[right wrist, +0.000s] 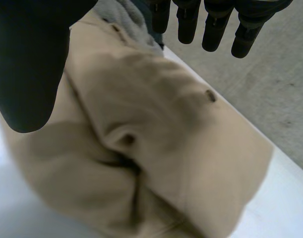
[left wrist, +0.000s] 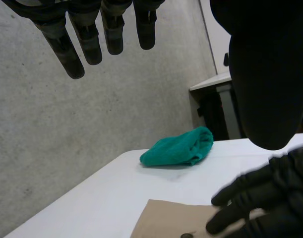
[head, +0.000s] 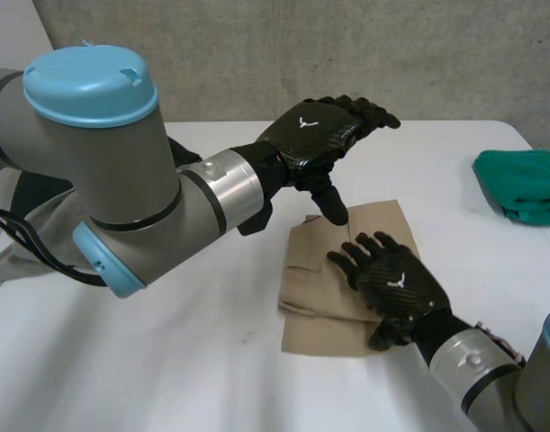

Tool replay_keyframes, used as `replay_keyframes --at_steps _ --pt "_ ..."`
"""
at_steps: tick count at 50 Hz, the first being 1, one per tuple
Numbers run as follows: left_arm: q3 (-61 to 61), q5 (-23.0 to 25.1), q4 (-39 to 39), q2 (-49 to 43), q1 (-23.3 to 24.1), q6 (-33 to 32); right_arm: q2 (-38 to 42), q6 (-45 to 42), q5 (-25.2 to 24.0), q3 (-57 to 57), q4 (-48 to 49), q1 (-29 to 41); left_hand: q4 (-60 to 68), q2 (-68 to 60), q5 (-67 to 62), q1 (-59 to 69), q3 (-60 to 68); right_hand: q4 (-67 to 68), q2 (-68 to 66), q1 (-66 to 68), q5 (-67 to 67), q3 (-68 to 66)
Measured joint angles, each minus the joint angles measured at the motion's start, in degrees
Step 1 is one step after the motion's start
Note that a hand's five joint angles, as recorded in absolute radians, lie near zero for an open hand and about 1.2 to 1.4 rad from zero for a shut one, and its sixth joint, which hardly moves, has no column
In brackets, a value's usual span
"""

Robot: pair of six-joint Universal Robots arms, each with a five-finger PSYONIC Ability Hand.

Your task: Fold the laundry.

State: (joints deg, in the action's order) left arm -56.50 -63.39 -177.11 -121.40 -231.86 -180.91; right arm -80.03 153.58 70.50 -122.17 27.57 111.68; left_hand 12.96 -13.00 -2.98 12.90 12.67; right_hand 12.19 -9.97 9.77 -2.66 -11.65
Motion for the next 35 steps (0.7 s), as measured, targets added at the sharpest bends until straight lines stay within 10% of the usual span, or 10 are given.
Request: replay_keyframes --at_steps 35 --pt "-1.2 -2.0 -0.5 -1.7 -0.2 0.6 15.9 -3.0 9.4 4.8 22.3 1.8 1.3 -0.9 -1.2 0.9 1.2 8.2 -10.3 11.1 -5.4 -8.7"
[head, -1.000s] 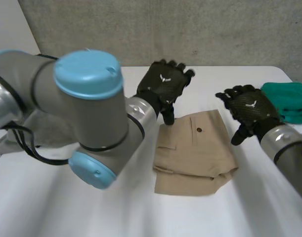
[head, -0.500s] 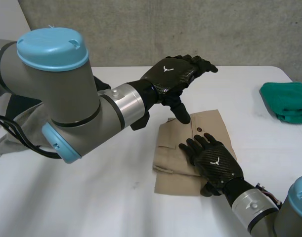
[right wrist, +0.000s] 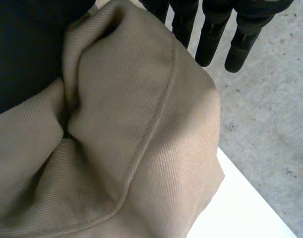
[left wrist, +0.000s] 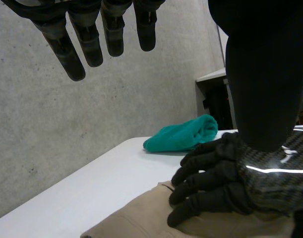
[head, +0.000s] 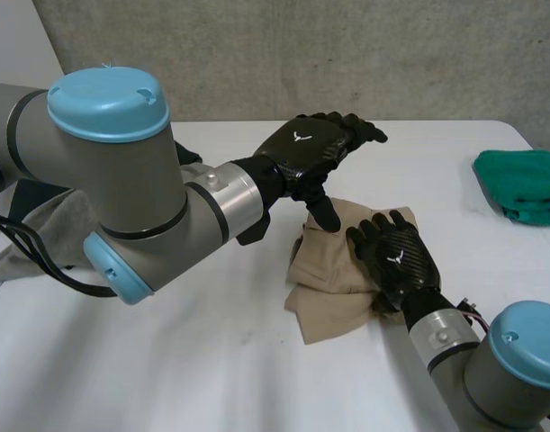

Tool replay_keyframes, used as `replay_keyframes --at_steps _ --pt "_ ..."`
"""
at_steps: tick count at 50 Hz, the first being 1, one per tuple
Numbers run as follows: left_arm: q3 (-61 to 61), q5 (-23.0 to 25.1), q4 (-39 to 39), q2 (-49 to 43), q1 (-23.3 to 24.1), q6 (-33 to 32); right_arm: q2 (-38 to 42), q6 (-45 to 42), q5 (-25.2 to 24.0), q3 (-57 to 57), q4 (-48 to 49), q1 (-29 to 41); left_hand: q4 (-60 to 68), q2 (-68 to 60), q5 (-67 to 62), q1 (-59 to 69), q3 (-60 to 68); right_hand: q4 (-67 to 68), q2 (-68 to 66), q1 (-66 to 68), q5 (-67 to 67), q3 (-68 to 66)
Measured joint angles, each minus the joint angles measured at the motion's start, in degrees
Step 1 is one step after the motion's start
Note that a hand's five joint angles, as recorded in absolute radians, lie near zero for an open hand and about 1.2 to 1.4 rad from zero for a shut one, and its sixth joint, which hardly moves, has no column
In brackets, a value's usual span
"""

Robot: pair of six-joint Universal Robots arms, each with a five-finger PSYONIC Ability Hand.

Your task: Fold the laundry.

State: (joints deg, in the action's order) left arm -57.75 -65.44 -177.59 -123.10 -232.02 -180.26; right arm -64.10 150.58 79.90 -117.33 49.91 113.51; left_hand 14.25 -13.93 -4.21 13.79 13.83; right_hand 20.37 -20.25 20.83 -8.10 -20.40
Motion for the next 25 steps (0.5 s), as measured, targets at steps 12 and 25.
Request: replay_keyframes --at_steps 12,25 --pt "-1.3 0.0 -0.7 0.4 -0.1 0.0 1.1 1.7 -0.1 3.9 -0.1 -0.3 0.0 0.0 0.0 0.0 0.0 47.2 -46.3 38.3 -43.1 -46.9" --pt "-1.2 -1.8 -2.1 2.7 -0.5 0.0 0.2 4.5 -3.5 19.8 -4.1 -7.6 0.0 0.0 0.0 0.0 0.0 48.1 -46.3 38.3 -44.2 -46.9"
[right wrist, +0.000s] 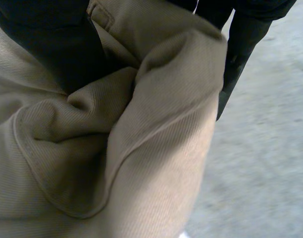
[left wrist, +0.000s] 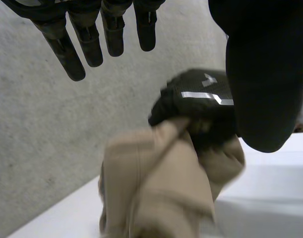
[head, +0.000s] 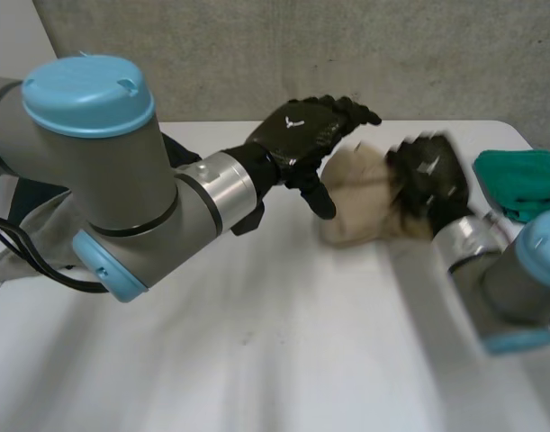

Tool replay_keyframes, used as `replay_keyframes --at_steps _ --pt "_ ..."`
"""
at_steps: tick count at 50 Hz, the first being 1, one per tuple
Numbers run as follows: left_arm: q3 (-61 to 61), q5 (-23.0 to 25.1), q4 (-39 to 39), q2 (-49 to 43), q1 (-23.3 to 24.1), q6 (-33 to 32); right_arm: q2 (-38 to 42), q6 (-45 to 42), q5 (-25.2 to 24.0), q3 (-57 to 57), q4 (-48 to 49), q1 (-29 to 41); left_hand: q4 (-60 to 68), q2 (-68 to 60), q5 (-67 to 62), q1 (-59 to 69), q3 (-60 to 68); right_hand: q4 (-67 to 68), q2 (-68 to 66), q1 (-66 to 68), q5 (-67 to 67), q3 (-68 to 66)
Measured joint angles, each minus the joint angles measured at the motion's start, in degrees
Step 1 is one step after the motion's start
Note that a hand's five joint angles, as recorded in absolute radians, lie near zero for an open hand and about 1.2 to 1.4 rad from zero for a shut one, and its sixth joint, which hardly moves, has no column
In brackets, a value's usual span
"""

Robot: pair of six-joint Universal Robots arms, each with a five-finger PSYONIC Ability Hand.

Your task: Fold the laundry.

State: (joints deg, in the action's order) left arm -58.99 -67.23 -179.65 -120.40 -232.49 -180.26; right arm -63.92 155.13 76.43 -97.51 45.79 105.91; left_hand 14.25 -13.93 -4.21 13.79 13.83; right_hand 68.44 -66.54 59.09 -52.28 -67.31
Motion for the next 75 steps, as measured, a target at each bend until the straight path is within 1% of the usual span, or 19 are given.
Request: replay_keyframes --at_steps 3,5,6,8,13,18,25,31,38,43,47,52,54,56,58,60,65,69,75 --pt "-0.1 -0.6 -0.6 0.7 -0.1 0.0 -0.2 2.0 -2.8 4.6 -1.9 -3.2 0.0 0.0 0.0 0.0 0.0 0.1 0.0 0.0 -0.4 0.0" --pt "-0.2 -1.0 -0.9 1.2 -0.1 0.0 0.5 5.6 -8.3 11.1 -4.1 -8.0 0.0 0.0 0.0 0.0 0.0 0.1 0.0 0.0 -1.0 0.0" --pt "-0.2 -1.0 -1.0 1.3 -0.1 0.0 0.7 6.0 -8.9 11.7 -4.3 -8.5 0.0 0.0 0.0 0.0 0.0 0.1 0.0 0.0 -1.1 0.0" --pt "-0.2 -1.2 -1.1 1.5 -0.1 0.0 2.6 9.3 -14.0 17.1 -5.5 -12.3 0.0 0.0 0.0 0.0 0.0 0.1 0.0 0.0 -1.3 -0.2" --pt "-0.3 -1.2 -1.2 1.6 0.0 0.0 11.0 16.5 -25.8 30.0 -4.2 -21.2 0.0 0.0 0.0 0.0 0.0 0.1 0.0 0.0 -1.3 -0.2" --pt "-0.3 -1.2 -1.2 1.5 0.2 0.0 18.7 20.9 -29.7 37.8 1.1 -28.0 0.0 0.0 0.0 0.0 0.0 0.2 0.0 0.0 -1.3 -0.2" --pt "-0.4 -1.5 -1.4 0.8 0.3 0.0 29.3 27.6 -31.0 43.2 11.3 -32.8 0.0 0.0 0.0 0.0 0.0 0.3 0.0 0.0 -1.7 -0.5" --pt "-1.2 -2.6 -1.6 -0.2 0.3 0.0 35.4 29.8 -33.4 43.7 19.7 -35.4 0.0 0.0 0.0 0.0 0.0 0.3 0.0 0.0 -1.7 -0.5" --pt "-2.6 -3.1 -1.8 -0.5 0.3 -0.1 38.3 29.6 -37.7 43.2 21.7 -39.1 0.0 0.0 0.0 0.0 0.0 0.3 0.0 0.0 -1.7 -0.5" --pt "-2.7 -3.1 -2.1 -0.5 0.4 -0.1 37.5 29.5 -38.6 42.3 20.2 -39.7 0.0 0.0 0.0 0.0 0.0 0.3 0.0 0.0 -1.7 -0.6" --pt "-2.7 -3.1 -2.2 -0.4 0.4 -0.1 35.2 29.2 -36.1 43.0 19.0 -39.0 0.0 0.0 0.0 0.0 0.0 0.3 0.0 0.0 -1.7 -0.6" --pt "-2.7 -3.2 -2.2 -0.2 0.3 -0.1 33.2 29.1 -27.8 47.8 18.9 -36.7 0.0 0.0 0.0 0.0 0.0 0.3 0.0 0.6 -1.7 -0.6" --pt "-2.7 -3.3 -2.2 0.0 0.3 -0.1 32.8 29.2 -23.2 51.5 19.0 -35.7 0.0 0.0 0.0 0.0 0.0 0.3 0.0 0.6 -1.7 -0.6" --pt "-2.7 -3.3 -2.2 0.1 0.3 -0.1 32.9 29.3 -20.5 54.2 19.0 -35.2 0.0 0.0 0.0 0.0 0.0 0.3 0.0 0.6 -1.7 -0.6" --pt "-2.7 -3.3 -2.2 0.3 0.3 -0.1 33.7 29.4 -18.8 57.0 19.0 -34.8 0.0 0.0 0.0 0.0 0.0 0.3 0.0 0.6 -2.1 -0.6" --pt "-2.7 -3.3 -2.2 0.4 0.3 -0.1 34.7 29.5 -18.5 58.5 18.9 -34.7 0.0 0.0 0.0 0.0 0.0 0.3 0.0 0.6 -2.2 -0.6" --pt "-2.8 -3.3 -2.2 0.5 0.3 -0.1 39.0 29.5 -21.4 58.5 18.8 -34.7 0.0 0.0 0.0 0.0 0.0 0.3 0.0 0.6 -2.2 -0.6" --pt "-3.2 -3.3 -2.2 0.3 0.3 -0.1 42.8 29.0 -25.5 54.2 19.3 -34.9 0.0 0.0 0.0 0.0 0.0 0.3 0.0 0.6 -2.2 -0.6" --pt "-4.2 -3.2 -2.4 0.2 0.3 -0.1 43.4 27.3 -30.1 46.7 22.0 -36.2 0.0 0.0 0.0 0.0 0.0 0.3 0.0 0.6 -2.2 -0.6"
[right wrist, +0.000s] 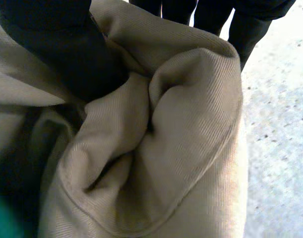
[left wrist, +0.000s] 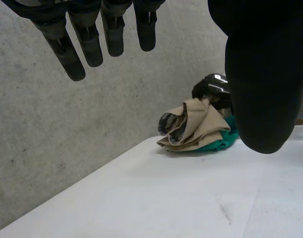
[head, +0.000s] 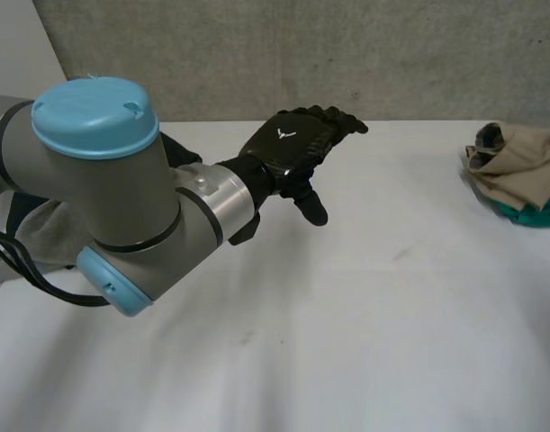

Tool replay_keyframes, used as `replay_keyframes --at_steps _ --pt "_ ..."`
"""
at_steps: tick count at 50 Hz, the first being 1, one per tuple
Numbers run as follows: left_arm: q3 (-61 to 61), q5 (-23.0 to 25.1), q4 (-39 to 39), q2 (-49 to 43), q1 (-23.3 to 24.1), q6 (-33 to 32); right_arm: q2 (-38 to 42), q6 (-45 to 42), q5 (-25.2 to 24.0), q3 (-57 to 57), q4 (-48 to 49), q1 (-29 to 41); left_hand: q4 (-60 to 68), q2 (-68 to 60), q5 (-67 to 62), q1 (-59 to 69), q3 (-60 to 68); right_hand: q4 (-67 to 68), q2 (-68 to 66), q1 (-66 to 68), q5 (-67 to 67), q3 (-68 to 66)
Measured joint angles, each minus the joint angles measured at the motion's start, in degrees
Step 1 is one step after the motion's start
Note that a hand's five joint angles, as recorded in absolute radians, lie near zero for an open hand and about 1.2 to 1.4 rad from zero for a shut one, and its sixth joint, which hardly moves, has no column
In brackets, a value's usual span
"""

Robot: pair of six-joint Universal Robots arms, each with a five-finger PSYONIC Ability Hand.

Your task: Fold the laundry.

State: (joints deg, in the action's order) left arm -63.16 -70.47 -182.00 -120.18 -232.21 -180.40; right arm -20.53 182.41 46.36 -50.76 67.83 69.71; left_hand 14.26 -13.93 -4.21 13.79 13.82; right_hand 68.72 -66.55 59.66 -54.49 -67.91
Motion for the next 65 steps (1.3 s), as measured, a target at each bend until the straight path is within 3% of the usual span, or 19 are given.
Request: replay_keyframes --at_steps 12,14,15,16,20,21,27,31,34,36,39,40,44,50,52,57,65 --pt "-0.9 0.0 -0.1 0.9 0.0 -0.1 -6.5 -1.1 -6.4 -10.3 4.1 -6.3 0.0 0.0 0.0 0.0 0.0 0.0 0.0 0.0 0.0 -0.2" --pt "-1.0 0.1 -0.1 1.1 0.1 -0.1 -7.7 -1.2 -6.5 -12.1 3.9 -7.6 0.0 0.0 0.0 0.0 0.0 -11.3 10.1 -4.4 7.7 10.7" --pt "-1.0 0.1 -0.2 1.1 0.1 -0.1 -8.4 -1.2 -6.3 -13.1 3.7 -8.0 0.0 0.0 0.0 0.0 0.0 -23.3 22.9 -15.9 19.5 22.7" --pt "-1.0 0.1 -0.2 1.2 0.1 -0.1 -8.8 -1.2 -6.2 -13.7 3.6 -8.2 0.0 0.0 0.0 0.0 0.0 -23.3 22.9 -15.9 19.5 22.7" --pt "-1.0 0.1 -0.4 1.3 0.1 -0.1 -13.0 -1.3 -5.2 -17.6 1.2 -9.2 0.0 0.0 0.0 0.0 0.0 -50.4 48.1 -41.5 47.0 49.4" --pt "-1.0 0.1 -0.5 1.3 0.2 -0.1 -13.6 -1.3 -5.1 -18.1 0.7 -9.4 0.0 0.0 0.0 0.0 0.0 -52.0 49.8 -43.2 48.4 51.1" --pt "-1.0 0.1 -1.0 1.8 0.3 0.0 -24.5 -2.1 -4.1 -22.8 -17.0 -12.8 0.0 0.0 0.0 0.0 0.0 -56.6 54.3 -46.5 51.7 55.7" --pt "-1.0 0.1 -1.1 2.5 0.3 0.0 -29.2 -7.6 -2.3 -21.2 -33.2 -15.9 0.0 0.0 0.0 0.0 0.0 -56.6 54.3 -46.5 51.7 55.7" --pt "-1.0 0.1 -1.1 3.2 0.3 0.0 -31.6 -14.3 1.1 -18.8 -43.3 -17.7 0.0 0.0 0.0 0.0 0.0 -56.6 54.3 -46.5 51.7 55.7" --pt "-0.9 0.1 -1.1 4.0 0.3 0.1 -34.0 -23.1 6.4 -16.0 -51.6 -18.9 0.0 0.0 0.0 0.0 0.0 -56.6 54.3 -46.5 51.7 55.7" --pt "-0.6 -0.1 -1.1 5.0 0.2 0.1 -35.9 -31.2 11.9 -13.6 -55.8 -18.8 0.0 0.0 0.0 0.0 0.0 -56.6 54.3 -46.5 51.7 55.7" --pt "-0.3 -0.4 -1.2 5.6 0.1 0.1 -37.0 -35.7 15.5 -12.5 -56.4 -17.6 0.0 0.0 0.0 0.0 0.0 -56.6 54.3 -46.5 51.7 55.7" --pt "0.9 -2.5 -1.7 7.4 -0.5 0.1 -40.0 -40.3 20.7 -12.4 -51.6 -11.1 0.0 0.0 0.0 0.0 0.0 -56.6 54.3 -46.5 51.7 55.7" --pt "2.0 -8.4 -2.8 9.0 -3.9 -1.8 -47.2 -36.8 21.5 -20.4 -39.7 -1.3 0.0 0.0 0.0 0.0 0.0 -56.6 54.3 -46.5 51.7 55.7" --pt "1.6 -11.8 -3.5 9.0 -8.7 -6.6 -52.7 -33.0 19.6 -29.1 -32.3 5.1 -0.1 0.0 0.1 0.0 0.0 -56.6 54.3 -46.5 51.7 55.7" --pt "-1.0 -13.6 -3.8 5.2 -17.6 -19.2 -57.8 -30.4 16.0 -42.5 -26.9 15.0 -0.1 0.1 0.2 -0.1 -0.1 -56.6 54.3 -46.5 51.7 55.7" --pt "-7.7 -7.6 -2.9 -3.7 -26.5 -35.0 -58.4 -34.0 14.6 -55.4 -27.9 22.9 0.1 -0.1 -0.1 0.0 0.1 -56.6 54.3 -46.5 51.7 55.7"
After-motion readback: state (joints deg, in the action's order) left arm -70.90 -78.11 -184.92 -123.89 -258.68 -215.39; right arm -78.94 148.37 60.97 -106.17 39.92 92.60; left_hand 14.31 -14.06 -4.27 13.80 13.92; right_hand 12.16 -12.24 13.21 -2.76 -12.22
